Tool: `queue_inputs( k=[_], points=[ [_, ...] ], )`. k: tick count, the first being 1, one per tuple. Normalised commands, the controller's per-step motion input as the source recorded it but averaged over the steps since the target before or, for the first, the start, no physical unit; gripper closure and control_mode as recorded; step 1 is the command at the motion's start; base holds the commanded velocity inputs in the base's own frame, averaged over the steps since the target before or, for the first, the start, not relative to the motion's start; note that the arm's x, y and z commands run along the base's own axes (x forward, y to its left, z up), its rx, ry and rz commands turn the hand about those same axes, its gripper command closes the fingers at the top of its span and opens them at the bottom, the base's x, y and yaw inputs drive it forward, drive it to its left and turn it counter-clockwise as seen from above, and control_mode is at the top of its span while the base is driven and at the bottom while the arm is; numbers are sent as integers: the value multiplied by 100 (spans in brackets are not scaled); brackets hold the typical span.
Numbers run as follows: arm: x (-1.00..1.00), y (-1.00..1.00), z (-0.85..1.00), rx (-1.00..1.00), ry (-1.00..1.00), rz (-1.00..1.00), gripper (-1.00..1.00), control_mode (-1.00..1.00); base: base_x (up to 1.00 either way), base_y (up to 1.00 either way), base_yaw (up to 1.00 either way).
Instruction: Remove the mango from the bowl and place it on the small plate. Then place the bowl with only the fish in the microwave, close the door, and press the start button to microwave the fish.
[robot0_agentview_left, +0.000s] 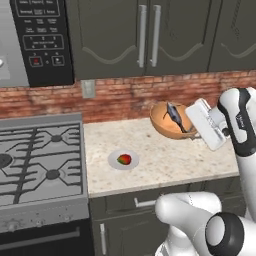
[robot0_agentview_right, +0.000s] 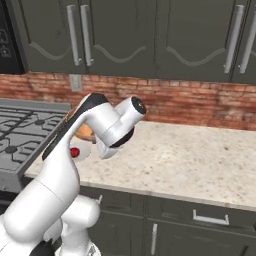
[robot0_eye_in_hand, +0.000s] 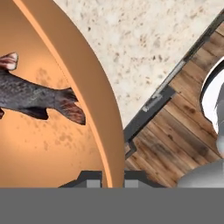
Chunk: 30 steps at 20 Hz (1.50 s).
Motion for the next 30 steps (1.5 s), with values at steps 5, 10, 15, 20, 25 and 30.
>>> queue_inputs(
  k=[5,10,15,20,25,30],
  points=[
    [0,0,0,0,0,0,100,100,-20,100,0],
    [0,0,0,0,0,0,100,100,0,100,-3],
    [0,0,0,0,0,0,100,100,0,100,-4],
    [0,0,0,0,0,0,100,100,6,89,0],
    [0,0,0,0,0,0,100,100,30,61,0],
    [0,0,0,0,0,0,100,100,56,26,0]
  ],
)
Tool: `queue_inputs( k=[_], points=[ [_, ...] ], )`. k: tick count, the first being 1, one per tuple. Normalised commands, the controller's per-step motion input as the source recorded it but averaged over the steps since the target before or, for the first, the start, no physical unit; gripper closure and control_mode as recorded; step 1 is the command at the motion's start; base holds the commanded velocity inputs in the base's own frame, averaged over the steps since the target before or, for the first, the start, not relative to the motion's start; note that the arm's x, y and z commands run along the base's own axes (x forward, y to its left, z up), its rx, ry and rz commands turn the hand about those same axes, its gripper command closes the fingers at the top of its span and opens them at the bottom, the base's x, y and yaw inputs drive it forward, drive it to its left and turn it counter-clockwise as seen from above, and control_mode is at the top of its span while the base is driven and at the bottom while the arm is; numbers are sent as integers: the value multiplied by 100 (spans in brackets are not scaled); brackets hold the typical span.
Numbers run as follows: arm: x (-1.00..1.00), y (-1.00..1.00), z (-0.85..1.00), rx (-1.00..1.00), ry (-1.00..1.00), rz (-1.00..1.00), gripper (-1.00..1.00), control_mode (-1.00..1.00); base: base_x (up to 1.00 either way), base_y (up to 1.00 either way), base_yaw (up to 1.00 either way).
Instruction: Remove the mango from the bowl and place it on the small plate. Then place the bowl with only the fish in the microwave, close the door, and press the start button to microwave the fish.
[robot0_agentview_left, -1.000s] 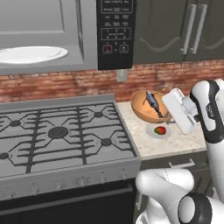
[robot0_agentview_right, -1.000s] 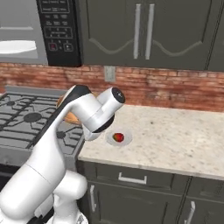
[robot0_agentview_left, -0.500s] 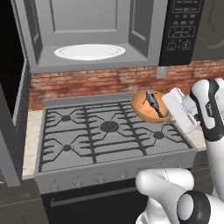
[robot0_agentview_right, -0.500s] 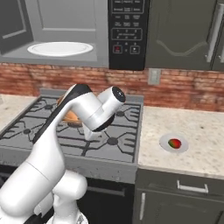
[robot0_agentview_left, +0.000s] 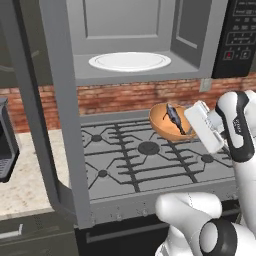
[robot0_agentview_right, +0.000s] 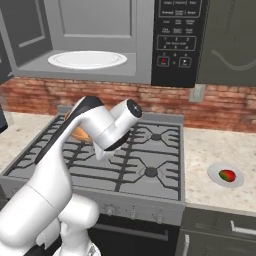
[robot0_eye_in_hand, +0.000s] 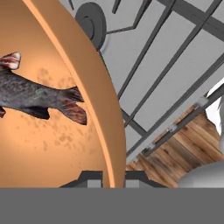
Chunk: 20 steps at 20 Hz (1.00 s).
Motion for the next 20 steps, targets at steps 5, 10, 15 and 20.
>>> queue_inputs(
  k=[5,10,15,20],
  points=[
    [0,0,0,0,0,0,100,100,40,0,2],
    [0,0,0,0,0,0,100,100,47,0,12],
    [6,0,-4,0,0,3,100,-100,45,3,14],
    [16,19,51,1,-4,3,100,-100,0,0,0]
  ],
)
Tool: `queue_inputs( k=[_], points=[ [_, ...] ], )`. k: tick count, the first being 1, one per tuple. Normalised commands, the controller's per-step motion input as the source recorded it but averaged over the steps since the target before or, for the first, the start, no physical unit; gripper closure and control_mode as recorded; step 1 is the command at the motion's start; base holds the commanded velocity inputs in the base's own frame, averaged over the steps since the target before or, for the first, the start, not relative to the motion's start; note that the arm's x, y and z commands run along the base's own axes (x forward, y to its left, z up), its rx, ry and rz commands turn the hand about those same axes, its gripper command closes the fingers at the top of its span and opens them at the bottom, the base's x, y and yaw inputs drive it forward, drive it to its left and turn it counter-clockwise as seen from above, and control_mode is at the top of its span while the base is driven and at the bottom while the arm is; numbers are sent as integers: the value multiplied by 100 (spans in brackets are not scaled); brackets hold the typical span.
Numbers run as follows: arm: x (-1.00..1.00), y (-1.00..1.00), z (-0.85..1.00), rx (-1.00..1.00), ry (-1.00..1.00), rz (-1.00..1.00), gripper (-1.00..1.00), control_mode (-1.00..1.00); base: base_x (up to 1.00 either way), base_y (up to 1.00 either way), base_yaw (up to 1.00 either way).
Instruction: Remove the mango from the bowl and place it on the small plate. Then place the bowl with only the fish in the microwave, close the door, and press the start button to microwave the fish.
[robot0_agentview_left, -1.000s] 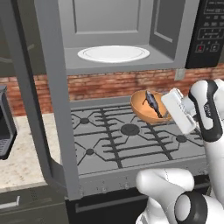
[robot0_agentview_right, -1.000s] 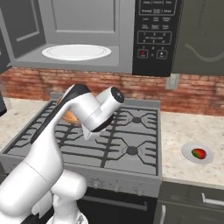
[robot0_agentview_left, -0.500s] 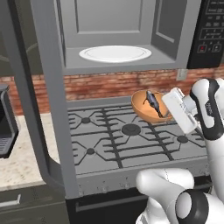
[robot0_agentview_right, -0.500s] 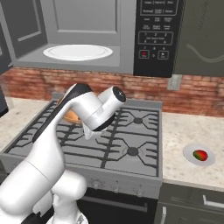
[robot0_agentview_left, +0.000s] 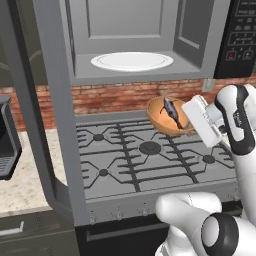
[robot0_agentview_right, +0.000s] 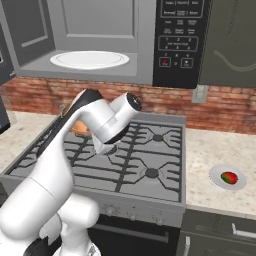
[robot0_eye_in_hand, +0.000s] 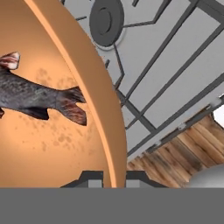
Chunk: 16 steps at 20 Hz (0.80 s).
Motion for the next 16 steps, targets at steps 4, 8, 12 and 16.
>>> queue_inputs(
  k=[4,8,12,16],
  points=[
    [2,4,100,0,-16,1,100,-100,0,0,0],
    [5,24,84,0,-14,0,100,-100,0,0,0],
    [24,34,59,0,-15,0,100,-100,0,0,0],
    [47,34,38,0,-8,0,100,-100,0,0,0]
  ],
)
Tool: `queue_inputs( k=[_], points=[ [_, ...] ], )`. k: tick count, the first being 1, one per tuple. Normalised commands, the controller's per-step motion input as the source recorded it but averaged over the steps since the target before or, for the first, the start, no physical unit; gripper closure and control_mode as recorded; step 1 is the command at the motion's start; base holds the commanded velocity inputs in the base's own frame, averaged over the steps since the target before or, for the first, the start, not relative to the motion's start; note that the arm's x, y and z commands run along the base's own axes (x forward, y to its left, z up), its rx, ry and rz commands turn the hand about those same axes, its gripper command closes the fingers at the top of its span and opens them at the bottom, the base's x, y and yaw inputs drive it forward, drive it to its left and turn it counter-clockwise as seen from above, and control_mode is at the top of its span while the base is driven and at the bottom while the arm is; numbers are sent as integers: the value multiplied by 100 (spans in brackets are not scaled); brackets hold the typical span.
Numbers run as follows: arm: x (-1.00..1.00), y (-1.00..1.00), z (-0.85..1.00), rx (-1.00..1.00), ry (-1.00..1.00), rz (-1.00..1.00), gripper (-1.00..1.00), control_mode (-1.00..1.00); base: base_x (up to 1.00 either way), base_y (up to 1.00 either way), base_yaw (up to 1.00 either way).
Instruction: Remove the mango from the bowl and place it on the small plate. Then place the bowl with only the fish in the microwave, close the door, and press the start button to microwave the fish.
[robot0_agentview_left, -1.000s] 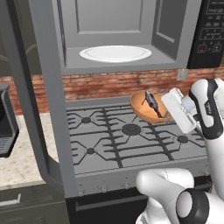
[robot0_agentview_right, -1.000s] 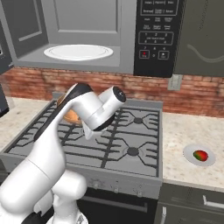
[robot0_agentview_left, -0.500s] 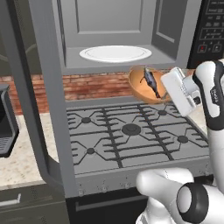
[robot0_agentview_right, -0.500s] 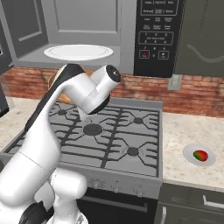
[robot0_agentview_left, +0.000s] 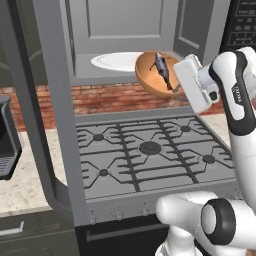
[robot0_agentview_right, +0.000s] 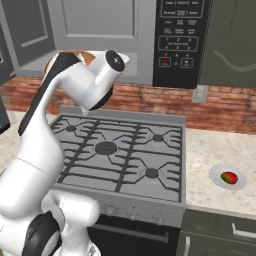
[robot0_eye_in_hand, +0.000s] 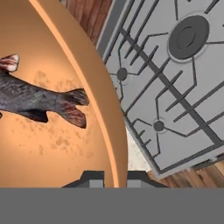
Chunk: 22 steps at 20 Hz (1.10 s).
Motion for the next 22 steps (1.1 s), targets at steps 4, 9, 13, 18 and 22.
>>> queue_inputs(
  k=[4,9,13,18,22],
  points=[
    [66,36,47,0,0,0,100,-100,0,0,0],
    [66,30,51,0,0,-1,100,-100,0,0,0],
    [66,26,22,0,0,-7,100,-100,0,0,0],
    [76,9,1,0,5,-6,100,-100,0,0,0],
    [74,0,-2,0,13,-1,100,-100,0,0,0]
  ],
)
